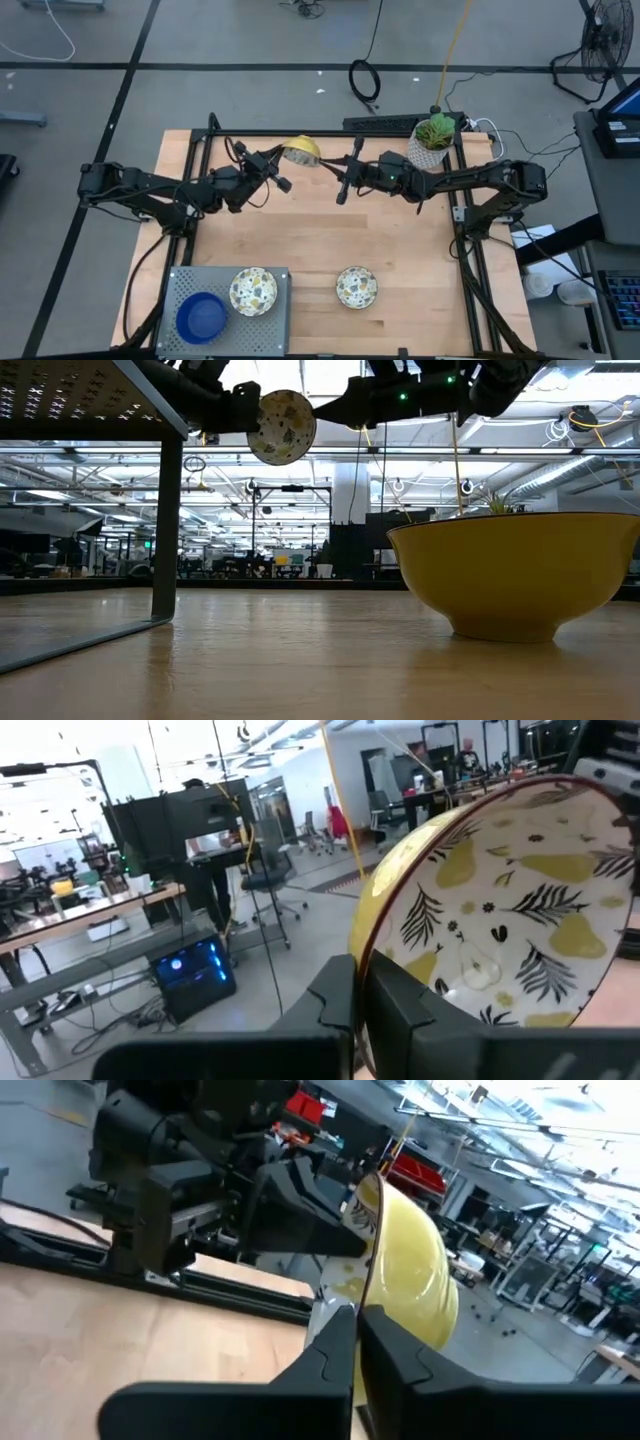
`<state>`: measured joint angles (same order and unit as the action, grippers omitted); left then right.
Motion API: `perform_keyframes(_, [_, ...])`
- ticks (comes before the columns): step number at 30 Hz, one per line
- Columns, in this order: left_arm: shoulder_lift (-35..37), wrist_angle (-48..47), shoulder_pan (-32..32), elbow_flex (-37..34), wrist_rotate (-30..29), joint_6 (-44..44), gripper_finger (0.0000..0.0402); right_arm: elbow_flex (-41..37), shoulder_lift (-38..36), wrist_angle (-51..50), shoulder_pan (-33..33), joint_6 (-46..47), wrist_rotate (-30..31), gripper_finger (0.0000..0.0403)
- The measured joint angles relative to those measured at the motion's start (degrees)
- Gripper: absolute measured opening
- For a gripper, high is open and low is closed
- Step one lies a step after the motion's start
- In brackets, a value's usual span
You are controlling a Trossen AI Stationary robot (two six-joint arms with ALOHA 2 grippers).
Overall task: Pick & Place Mini bowls
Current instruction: Stack the top white patterned bowl on top of the other white patterned bowl on the shelf
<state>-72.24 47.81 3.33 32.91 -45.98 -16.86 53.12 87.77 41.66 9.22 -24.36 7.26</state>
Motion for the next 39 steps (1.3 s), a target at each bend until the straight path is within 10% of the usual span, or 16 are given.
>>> perform_keyframes(11, [9.14,-12.44,-2.73,4.4,-1.42,-0.21,0.0008,-0.25,0.59,-9.92,-0.03,4.59,-0.84,0.004])
perform_keyframes(20, [14.77,-51.46,-7.28,19.51,0.74,13.31,0.0008,-0.12,0.28,-14.57,0.74,6.73,-0.01,0.0102])
perform_keyframes(24, [14.15,-74.83,-8.14,31.12,12.46,27.24,0.0008,-0.1,0.31,-15.8,1.6,7.13,0.02,0.0116])
perform_keyframes(32, [9.53,-105.42,-10.29,47.06,55.28,42.63,0.0008,-0.1,0.28,-16.63,2.36,7.19,0.03,0.0115])
perform_keyframes(39, [6.14,-112.62,-16.6,49.16,52.66,60.61,0.0008,-0.1,0.28,-17.56,2.82,6.33,0.07,0.0114])
